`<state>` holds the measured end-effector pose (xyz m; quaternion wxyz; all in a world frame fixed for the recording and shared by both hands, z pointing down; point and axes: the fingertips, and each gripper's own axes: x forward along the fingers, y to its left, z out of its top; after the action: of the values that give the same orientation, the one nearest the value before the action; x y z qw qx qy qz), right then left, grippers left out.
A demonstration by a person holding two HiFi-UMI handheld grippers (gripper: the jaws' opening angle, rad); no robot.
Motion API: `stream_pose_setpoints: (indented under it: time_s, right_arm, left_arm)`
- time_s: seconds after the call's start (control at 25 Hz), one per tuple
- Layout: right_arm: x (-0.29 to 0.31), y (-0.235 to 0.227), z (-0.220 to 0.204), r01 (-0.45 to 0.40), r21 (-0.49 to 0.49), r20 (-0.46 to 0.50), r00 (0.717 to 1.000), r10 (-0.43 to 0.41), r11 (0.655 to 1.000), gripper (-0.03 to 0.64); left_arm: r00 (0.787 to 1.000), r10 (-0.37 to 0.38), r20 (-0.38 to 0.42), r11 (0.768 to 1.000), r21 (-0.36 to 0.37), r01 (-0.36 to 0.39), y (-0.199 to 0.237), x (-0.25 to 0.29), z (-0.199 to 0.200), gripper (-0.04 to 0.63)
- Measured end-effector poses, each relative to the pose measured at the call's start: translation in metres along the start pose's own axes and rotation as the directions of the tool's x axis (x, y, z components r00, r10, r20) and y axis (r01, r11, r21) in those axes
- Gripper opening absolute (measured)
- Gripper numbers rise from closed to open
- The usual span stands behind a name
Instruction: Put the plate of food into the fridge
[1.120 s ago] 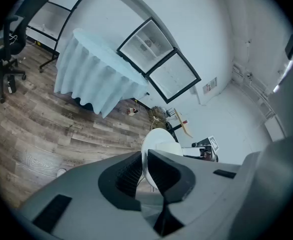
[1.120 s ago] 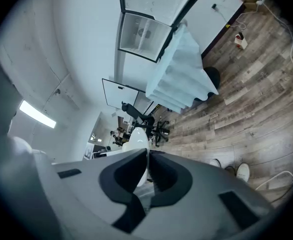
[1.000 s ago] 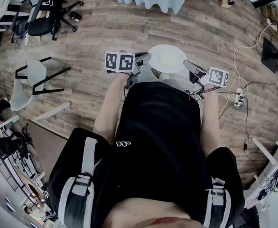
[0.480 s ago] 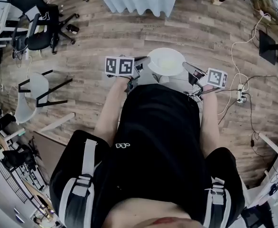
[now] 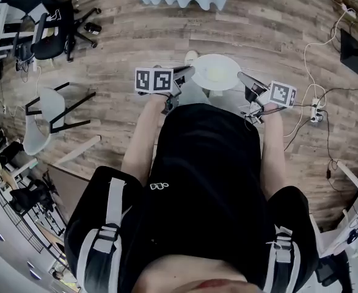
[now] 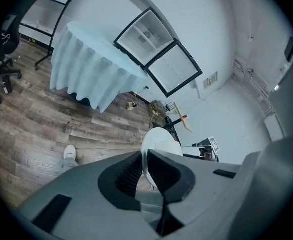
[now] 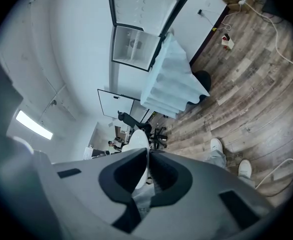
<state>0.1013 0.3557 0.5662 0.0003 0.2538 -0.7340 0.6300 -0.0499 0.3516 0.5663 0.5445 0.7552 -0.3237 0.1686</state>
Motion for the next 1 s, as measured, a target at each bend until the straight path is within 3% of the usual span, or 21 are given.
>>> stream_pose_setpoints:
  time_s: [0.44,1.0]
  right_arm:
    - [0.040,-0.009,0.048,0.066,0.032,0.007,0.998,-0.066,0.997,0.017]
    - [0.192,0.037,0.166,0.042,-0.011,-0.031,0.999,-0.042,0.999,0.017]
  left_arm:
    - [0.999,-0.035,-0.019,0.998,-0.044,0.034,0.034,0.016,0.055,0.038]
    - [0.997,-0.012,0.073,0.998,-0.066,0.017,0.128,-0.030,0.218,0.038]
